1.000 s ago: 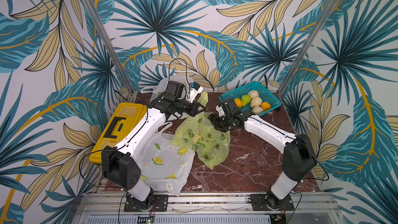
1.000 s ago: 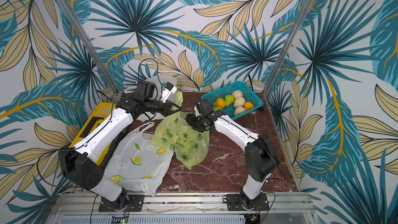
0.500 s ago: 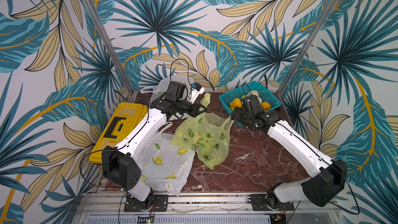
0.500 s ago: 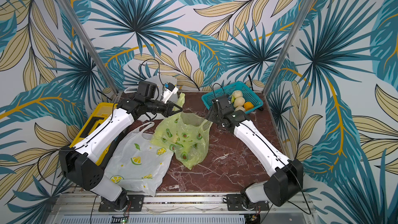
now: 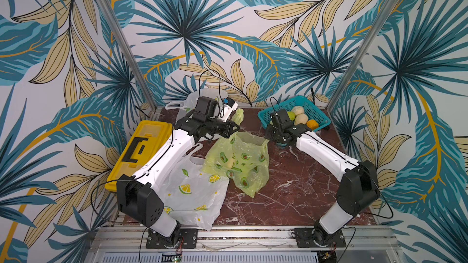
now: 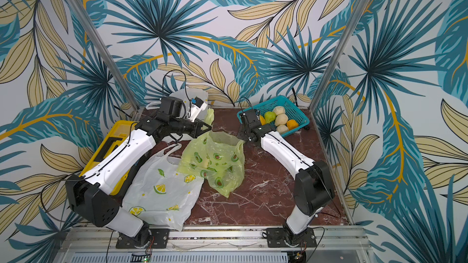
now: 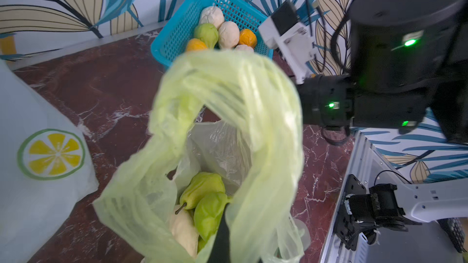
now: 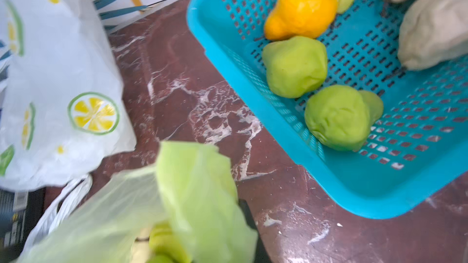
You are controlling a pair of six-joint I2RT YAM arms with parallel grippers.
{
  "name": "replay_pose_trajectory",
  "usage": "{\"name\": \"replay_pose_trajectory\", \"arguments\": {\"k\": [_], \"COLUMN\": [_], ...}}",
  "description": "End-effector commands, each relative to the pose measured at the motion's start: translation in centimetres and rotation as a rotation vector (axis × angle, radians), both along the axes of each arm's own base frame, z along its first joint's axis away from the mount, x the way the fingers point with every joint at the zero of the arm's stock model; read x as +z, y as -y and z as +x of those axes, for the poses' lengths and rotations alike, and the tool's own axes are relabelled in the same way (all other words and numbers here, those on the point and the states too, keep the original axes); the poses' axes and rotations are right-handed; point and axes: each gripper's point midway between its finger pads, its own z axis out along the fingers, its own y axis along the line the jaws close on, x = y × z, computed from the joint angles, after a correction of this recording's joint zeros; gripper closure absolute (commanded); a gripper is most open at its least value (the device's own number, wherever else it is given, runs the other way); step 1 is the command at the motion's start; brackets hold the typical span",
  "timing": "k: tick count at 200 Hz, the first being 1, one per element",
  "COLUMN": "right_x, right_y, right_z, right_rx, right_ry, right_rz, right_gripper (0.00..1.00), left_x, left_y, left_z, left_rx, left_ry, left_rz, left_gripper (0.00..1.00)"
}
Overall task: Place the pears into plastic bags & tie knots
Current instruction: Place the plastic bag at the center of the board.
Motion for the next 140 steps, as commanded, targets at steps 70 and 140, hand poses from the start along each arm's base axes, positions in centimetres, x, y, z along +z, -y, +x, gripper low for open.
{"name": "replay_pose_trajectory", "arguments": {"k": [70,140], "right_x": [17.8,8.7], "right_y": [0.7,5.1], "right_z": [-9.2,-6.4], "right_rx": [0.322,0.174], "right_ry": [0.205,0.05], "right_rz": [0.027,-0.005], "right_gripper": [0.94,0.85], "left_x": [13.8,7.1], "left_y": [3.8,8.4], "left_z": [-9.6,-6.0], "left_rx": [-0.061,-0.1], "left_ry": [0.286,0.24], "left_rz": [-0.182,-0.198], "left_gripper": [1.0,1.0]}}
